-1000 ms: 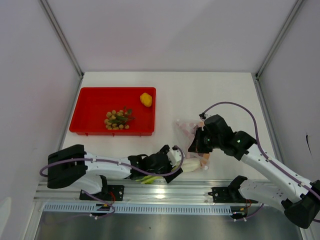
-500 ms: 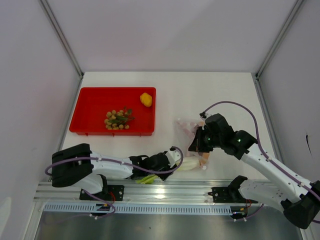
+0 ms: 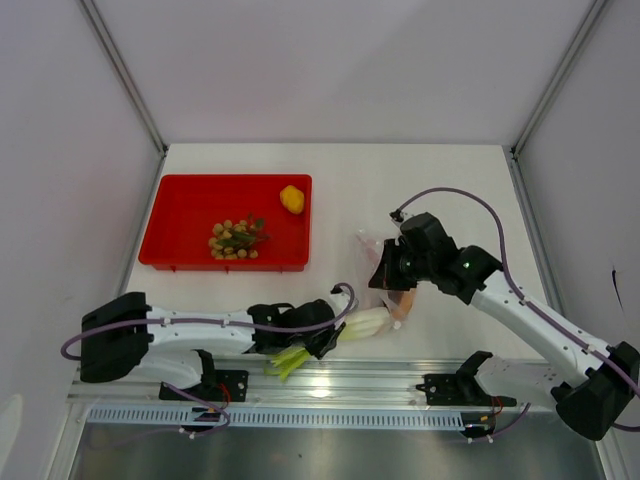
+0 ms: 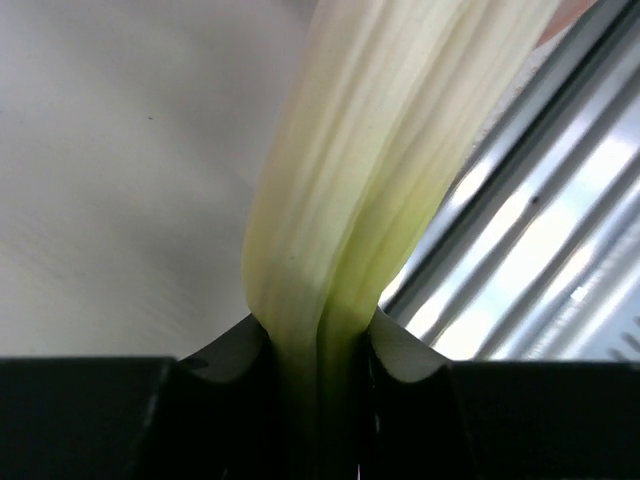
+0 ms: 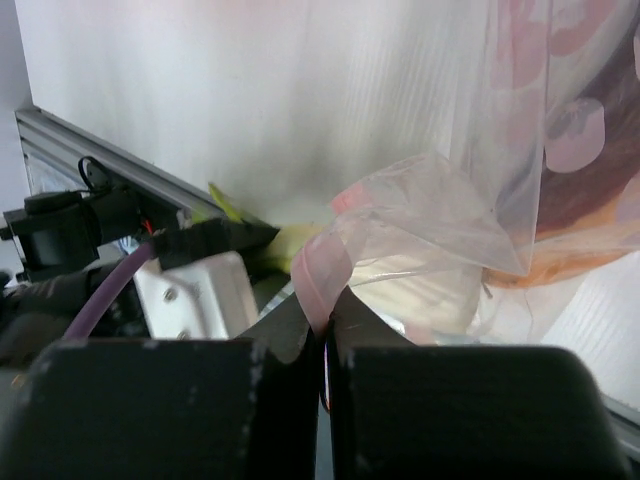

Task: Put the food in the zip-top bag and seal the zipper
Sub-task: Place the fake vegetable in the zipper food storage bag.

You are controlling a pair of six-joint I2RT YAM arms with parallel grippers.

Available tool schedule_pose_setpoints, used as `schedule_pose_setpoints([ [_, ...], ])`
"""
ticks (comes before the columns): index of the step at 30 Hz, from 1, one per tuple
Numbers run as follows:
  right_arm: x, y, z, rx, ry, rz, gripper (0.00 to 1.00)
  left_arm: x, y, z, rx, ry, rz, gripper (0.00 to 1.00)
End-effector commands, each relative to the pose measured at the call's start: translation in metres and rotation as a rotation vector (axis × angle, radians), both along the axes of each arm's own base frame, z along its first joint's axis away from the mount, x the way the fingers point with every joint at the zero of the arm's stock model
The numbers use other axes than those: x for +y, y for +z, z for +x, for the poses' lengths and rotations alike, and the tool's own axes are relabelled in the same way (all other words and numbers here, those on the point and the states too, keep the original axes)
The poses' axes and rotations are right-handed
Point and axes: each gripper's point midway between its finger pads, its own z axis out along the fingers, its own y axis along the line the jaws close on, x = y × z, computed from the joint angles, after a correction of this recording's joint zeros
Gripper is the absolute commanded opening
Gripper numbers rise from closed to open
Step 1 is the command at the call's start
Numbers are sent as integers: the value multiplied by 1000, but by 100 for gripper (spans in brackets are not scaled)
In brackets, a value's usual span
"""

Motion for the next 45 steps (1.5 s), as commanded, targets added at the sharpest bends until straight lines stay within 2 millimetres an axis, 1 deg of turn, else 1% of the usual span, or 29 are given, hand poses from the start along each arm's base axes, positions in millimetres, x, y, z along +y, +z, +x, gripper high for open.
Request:
schedule_pose_setpoints([
  [1, 13, 36, 29, -144, -15, 64, 0, -6, 39, -16, 147, 61, -31, 1],
  [2, 15, 40, 35, -168, -27, 71, 0, -6, 47, -21, 180, 69, -24, 1],
  [3, 16, 42, 37, -176, -29, 78, 0, -13, 60, -23, 218, 101, -59, 1],
  [5, 19, 45, 43, -194, -39, 83, 0, -18, 73, -34, 280, 82, -93, 0],
  [6, 19, 45, 46, -200, -46, 80, 0, -22, 83, -37, 315, 97, -119, 1],
  [7, 20, 45, 48, -205, -51, 77, 0, -22, 88, -39, 331, 110, -129, 0],
  [8, 20, 42, 51, -203, -58, 67, 0, -25, 101, -40, 359, 126, -161, 1],
  [9, 20, 42, 53, -206, -62, 64, 0, -26, 106, -42, 381, 133, -171, 1],
  [11, 19, 40, 57, -213, -76, 51, 0, -25, 110, -44, 419, 173, -167, 0],
  [15, 15, 41, 62, -228, -110, 31, 0, -19, 104, -48, 539, 315, -130, 1],
  [17, 12, 40, 64, -236, -124, 22, 0, -19, 102, -51, 587, 338, -127, 1],
  [20, 8, 38, 67, -259, -146, 5, 0, -22, 103, -50, 626, 374, -138, 1],
  [22, 6, 41, 68, -278, -154, 11, 0, -21, 101, -50, 632, 379, -127, 1],
  [25, 6, 46, 64, -296, -143, 24, 0, -16, 96, -42, 594, 415, -100, 1],
  [26, 8, 46, 61, -296, -133, 25, 0, -13, 99, -38, 577, 425, -87, 1],
  [28, 10, 51, 57, -305, -116, 36, 0, -3, 91, -27, 528, 464, -43, 1],
  [32, 18, 55, 47, -309, -90, 57, 0, -6, 93, -6, 511, 492, -65, 0],
  [34, 22, 54, 44, -308, -83, 58, 0, -15, 104, 4, 493, 494, -102, 1],
  [35, 23, 54, 43, -309, -78, 59, 0, -17, 103, 8, 488, 500, -98, 1],
  [36, 24, 54, 43, -315, -81, 60, 0, -25, 113, 13, 477, 498, -126, 0],
  [38, 28, 52, 39, -319, -74, 58, 0, -30, 117, 19, 489, 509, -146, 1],
  [39, 27, 52, 41, -329, -87, 55, 0, -36, 123, 22, 493, 505, -183, 1],
  [40, 30, 53, 38, -336, -81, 56, 0, -39, 127, 22, 499, 507, -207, 0],
  [42, 30, 51, 38, -341, -88, 45, 0, -41, 140, 24, 509, 525, -275, 0],
  [44, 27, 47, 40, -345, -106, 23, 0, -38, 139, 21, 532, 553, -302, 0],
  [45, 26, 47, 41, -350, -110, 19, 0, -35, 146, 19, 538, 559, -334, 1],
])
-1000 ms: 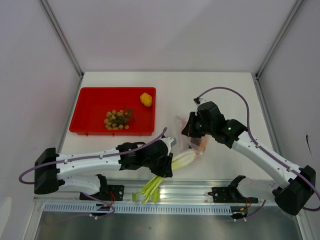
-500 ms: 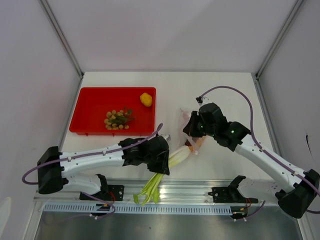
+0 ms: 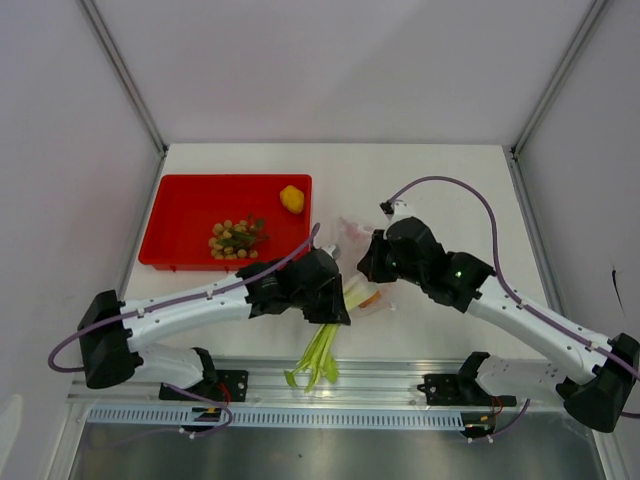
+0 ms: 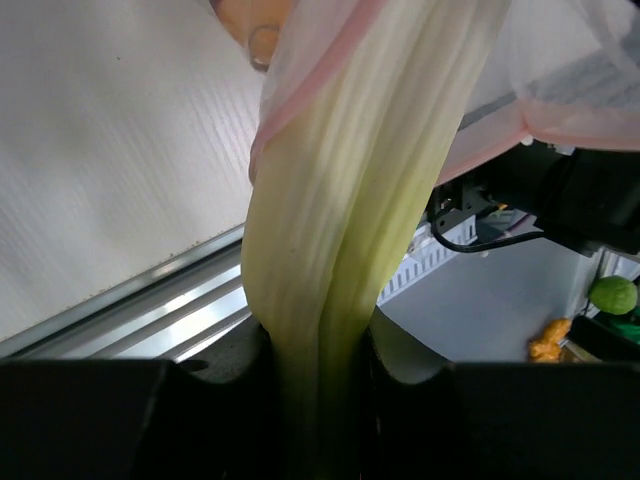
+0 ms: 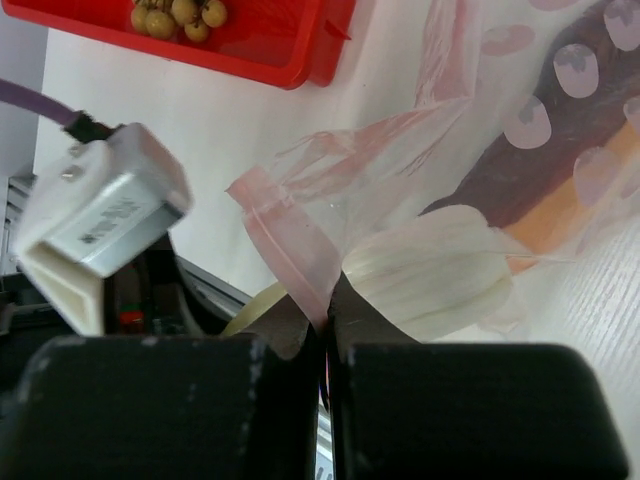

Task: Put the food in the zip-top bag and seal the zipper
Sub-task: Place the fake vegetable in the zipper food storage bag.

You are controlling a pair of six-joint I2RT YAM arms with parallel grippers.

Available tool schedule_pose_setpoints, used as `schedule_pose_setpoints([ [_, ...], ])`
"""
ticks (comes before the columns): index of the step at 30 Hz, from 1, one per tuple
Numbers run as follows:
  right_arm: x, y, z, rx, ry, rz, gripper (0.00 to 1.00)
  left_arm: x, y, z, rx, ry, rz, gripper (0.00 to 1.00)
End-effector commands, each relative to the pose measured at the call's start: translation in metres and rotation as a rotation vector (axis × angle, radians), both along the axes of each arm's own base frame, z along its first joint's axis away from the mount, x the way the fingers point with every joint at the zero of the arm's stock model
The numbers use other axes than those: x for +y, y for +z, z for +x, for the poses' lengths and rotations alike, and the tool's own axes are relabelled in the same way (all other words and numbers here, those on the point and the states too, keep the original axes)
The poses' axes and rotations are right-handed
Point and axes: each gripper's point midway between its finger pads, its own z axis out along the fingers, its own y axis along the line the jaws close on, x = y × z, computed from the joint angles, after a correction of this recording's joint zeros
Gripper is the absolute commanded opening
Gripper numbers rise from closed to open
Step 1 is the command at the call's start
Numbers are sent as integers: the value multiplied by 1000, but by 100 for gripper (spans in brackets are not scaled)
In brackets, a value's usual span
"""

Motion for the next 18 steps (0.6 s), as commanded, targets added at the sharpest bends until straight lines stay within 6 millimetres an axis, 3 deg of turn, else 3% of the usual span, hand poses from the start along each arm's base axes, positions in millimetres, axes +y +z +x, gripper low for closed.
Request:
schedule_pose_setpoints([
  [1, -3, 15, 11, -70, -63, 27, 0, -4, 34, 4, -11, 90, -162, 1],
  [6, -2, 12, 14, -76, -79, 16, 0, 5, 27, 11, 13, 164, -178, 1],
  [12, -5, 3, 19, -82, -99, -29, 0, -18, 54, 23, 38, 195, -257, 1],
  [18, -4, 0, 18, -76, -94, -37, 0, -33, 54, 36, 131, 326, -266, 1],
])
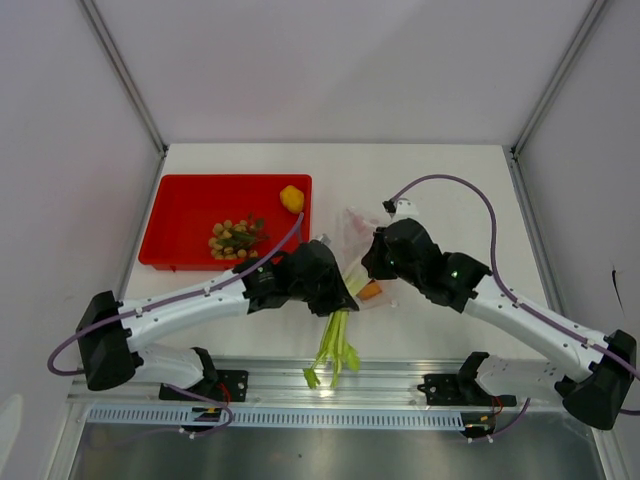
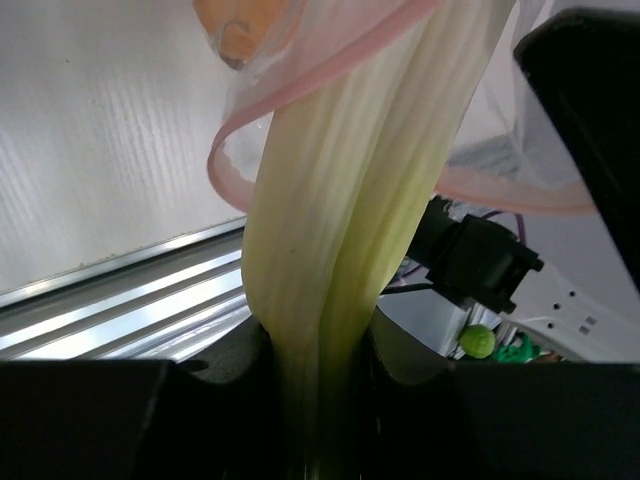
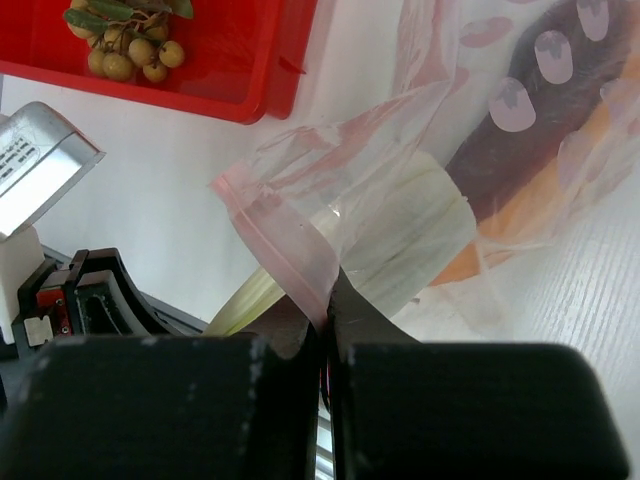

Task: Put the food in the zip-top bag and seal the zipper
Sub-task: Place the fake vegetable in the zipper food storage bag.

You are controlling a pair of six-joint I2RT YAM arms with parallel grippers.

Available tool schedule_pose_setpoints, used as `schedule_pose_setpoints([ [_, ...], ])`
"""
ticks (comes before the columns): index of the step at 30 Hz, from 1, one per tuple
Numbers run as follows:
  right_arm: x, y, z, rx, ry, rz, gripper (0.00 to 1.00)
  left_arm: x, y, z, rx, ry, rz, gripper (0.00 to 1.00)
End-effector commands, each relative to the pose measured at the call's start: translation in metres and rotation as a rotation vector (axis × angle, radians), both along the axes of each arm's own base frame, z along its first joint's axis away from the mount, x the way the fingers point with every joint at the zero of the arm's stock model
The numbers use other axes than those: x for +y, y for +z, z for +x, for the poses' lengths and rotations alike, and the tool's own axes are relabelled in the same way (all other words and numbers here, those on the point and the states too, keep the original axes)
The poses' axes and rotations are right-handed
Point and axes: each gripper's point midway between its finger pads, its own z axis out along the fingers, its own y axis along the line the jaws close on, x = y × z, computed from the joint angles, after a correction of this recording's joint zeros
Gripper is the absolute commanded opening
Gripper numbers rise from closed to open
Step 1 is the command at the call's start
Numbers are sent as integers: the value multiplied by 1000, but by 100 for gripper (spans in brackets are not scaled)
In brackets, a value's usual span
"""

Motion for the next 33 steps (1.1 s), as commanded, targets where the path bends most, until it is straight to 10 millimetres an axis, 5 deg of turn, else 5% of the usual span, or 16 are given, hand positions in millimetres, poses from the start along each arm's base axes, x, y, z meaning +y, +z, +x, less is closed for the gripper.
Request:
schedule_pose_setpoints([
  [1, 4, 5, 5, -24, -6, 12, 0, -20, 33, 21, 28, 129, -125, 0],
  [15, 13, 7, -6, 23, 49, 37, 0, -14, 17, 85, -7, 395, -54, 1],
  [19, 15, 5, -9, 51, 54, 36, 0, -5, -6, 105, 13, 456, 13, 1],
  [26, 9, -1, -14, 75, 49, 11, 0, -4, -15, 139, -118, 409, 64, 1],
  [30, 6, -4, -16, 83, 48, 4, 0, -18, -18, 157, -191, 224, 11, 3],
  [33, 4, -5, -17, 85, 44, -4, 0, -26, -28, 161, -221, 108, 15, 22],
])
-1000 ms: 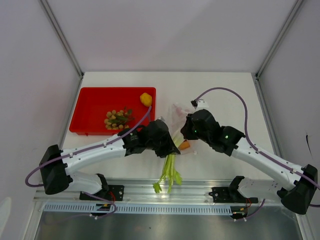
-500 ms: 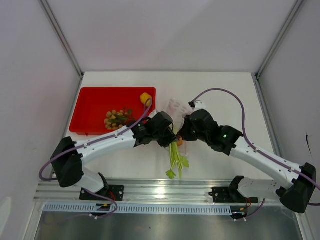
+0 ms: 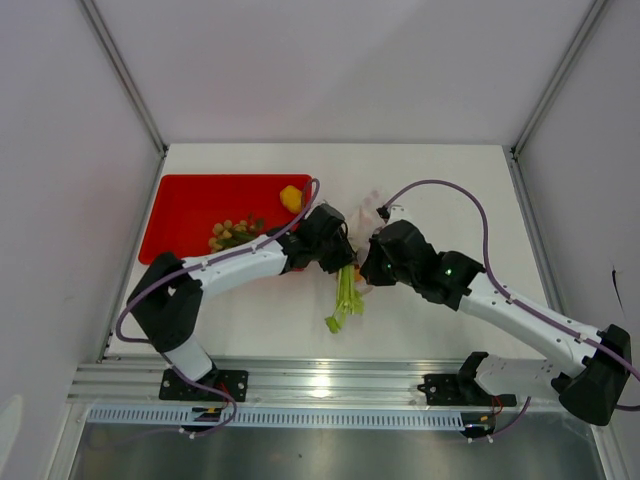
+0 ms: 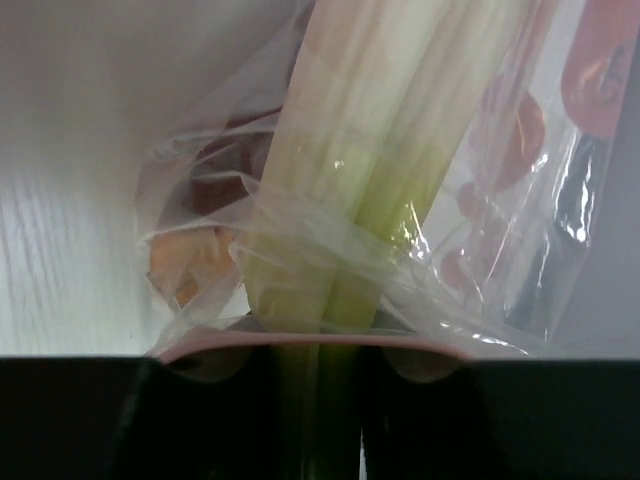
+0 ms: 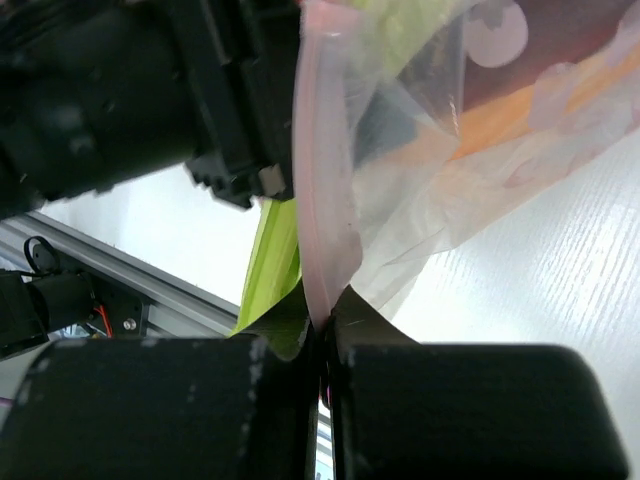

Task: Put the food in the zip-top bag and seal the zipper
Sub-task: Place the fake vegetable in the zipper food storage bag.

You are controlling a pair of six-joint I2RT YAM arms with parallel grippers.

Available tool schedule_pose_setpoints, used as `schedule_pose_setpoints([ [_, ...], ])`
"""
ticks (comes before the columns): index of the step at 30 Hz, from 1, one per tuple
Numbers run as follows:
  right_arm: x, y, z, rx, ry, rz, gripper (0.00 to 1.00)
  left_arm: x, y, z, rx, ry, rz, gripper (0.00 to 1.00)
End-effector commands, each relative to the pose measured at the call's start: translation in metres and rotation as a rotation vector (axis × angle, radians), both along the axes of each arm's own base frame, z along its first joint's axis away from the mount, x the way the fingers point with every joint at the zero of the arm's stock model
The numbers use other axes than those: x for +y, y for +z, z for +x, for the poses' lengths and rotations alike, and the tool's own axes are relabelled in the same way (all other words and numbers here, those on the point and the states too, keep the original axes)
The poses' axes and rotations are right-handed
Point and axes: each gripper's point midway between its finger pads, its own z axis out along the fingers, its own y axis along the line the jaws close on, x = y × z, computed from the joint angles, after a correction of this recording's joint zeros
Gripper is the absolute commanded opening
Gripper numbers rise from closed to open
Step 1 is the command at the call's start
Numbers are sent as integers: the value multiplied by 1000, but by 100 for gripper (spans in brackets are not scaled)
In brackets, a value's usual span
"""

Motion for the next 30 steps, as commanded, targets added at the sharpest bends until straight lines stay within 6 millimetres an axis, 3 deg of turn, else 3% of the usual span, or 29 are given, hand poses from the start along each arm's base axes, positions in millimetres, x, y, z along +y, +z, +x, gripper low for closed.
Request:
schedule_pose_setpoints([
  [1, -1, 14, -3, -11, 2, 19, 0, -20, 18, 24, -147, -176, -40, 36],
  [3, -1, 15, -3, -14, 1, 20, 0, -20, 12, 19, -153, -216, -37, 50],
  [4, -1, 15, -3, -13, 1, 19, 0, -23, 20, 17, -177, -229, -59, 61],
  [7, 0, 14, -2, -11, 1, 17, 0, -19, 21, 10, -208, -244, -71, 70],
  [15, 0, 14, -3, -7, 2, 12, 0, -6, 18, -23, -216, -307, -28, 72],
  [24, -7, 12, -5, -5, -9, -2, 0, 7, 11, -79, -246, -416, 45, 61],
  [30, -6, 8, -6, 1, -5, -5, 0, 11, 9, -102, -295, -487, 61, 60],
])
